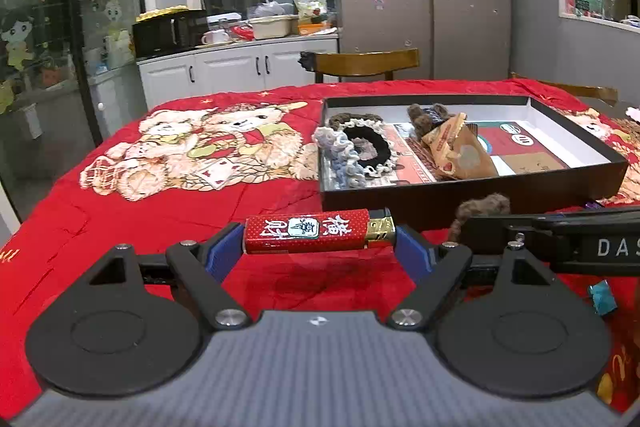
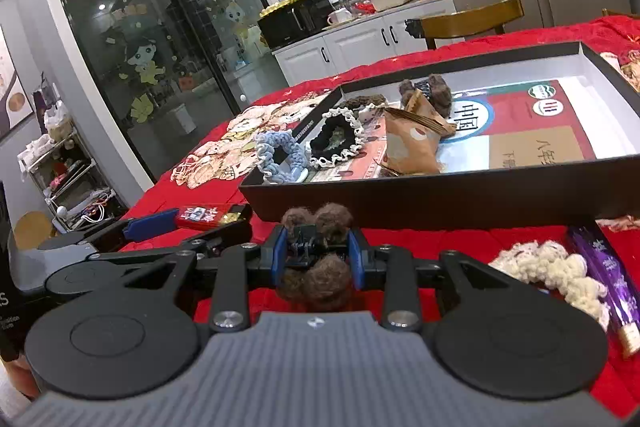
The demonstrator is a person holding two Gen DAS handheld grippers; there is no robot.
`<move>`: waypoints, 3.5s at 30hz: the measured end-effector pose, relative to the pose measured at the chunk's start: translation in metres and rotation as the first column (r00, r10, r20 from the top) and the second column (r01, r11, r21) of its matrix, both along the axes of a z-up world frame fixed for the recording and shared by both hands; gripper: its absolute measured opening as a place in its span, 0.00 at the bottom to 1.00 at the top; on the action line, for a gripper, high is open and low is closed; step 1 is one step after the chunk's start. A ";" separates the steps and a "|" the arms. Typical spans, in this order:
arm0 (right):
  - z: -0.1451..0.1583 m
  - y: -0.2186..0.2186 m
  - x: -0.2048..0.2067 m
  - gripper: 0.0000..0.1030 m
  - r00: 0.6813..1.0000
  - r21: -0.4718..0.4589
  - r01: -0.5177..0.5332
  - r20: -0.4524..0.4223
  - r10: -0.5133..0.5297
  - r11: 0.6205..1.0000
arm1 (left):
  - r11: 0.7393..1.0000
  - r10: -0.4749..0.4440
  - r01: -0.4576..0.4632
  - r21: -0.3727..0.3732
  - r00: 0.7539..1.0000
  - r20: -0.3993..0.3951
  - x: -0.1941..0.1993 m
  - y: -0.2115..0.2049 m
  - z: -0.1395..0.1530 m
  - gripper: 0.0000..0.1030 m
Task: Organize objects
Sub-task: 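Carry both held items up toward the black box, then lower the red tube with the left tool while the right tool lowers the pom-pom clip into the box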
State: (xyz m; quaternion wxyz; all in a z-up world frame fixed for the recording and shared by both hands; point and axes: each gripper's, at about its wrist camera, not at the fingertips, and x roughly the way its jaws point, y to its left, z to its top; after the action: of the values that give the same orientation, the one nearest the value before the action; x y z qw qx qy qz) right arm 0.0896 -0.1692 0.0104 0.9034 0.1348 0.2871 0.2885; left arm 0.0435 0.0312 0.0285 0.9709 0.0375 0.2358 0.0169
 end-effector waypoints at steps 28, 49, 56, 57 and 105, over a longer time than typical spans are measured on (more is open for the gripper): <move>0.092 -0.075 0.006 0.35 0.987 0.163 0.079 0.129 -0.101 0.984 | 0.999 0.036 -0.035 -0.007 0.985 0.166 -0.002 -0.053 0.099 0.82; 0.126 -0.165 0.022 0.35 0.942 0.243 0.234 0.183 -0.282 0.941 | 0.992 -0.053 0.074 -0.099 0.977 0.207 0.074 -0.175 0.147 0.82; 0.105 -0.164 0.039 0.35 0.949 0.209 0.250 0.141 -0.282 0.945 | 0.989 -0.072 0.087 -0.116 0.989 0.131 0.097 -0.182 0.119 0.82; 0.102 -0.162 0.040 0.35 0.950 0.202 0.249 0.138 -0.279 0.947 | 0.988 -0.075 0.089 -0.127 0.991 0.114 0.099 -0.179 0.112 0.82; 0.014 -0.141 0.087 0.34 0.986 0.115 0.167 0.009 -0.169 0.979 | 0.994 -0.093 0.091 -0.060 0.995 -0.029 0.130 -0.154 0.002 0.82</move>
State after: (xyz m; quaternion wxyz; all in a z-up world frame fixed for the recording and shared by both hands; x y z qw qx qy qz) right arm 0.1762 -0.3100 0.0244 0.9181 0.2069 0.2493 0.2283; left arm 0.1732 -0.1225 0.0302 0.9674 0.0200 0.2498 -0.0353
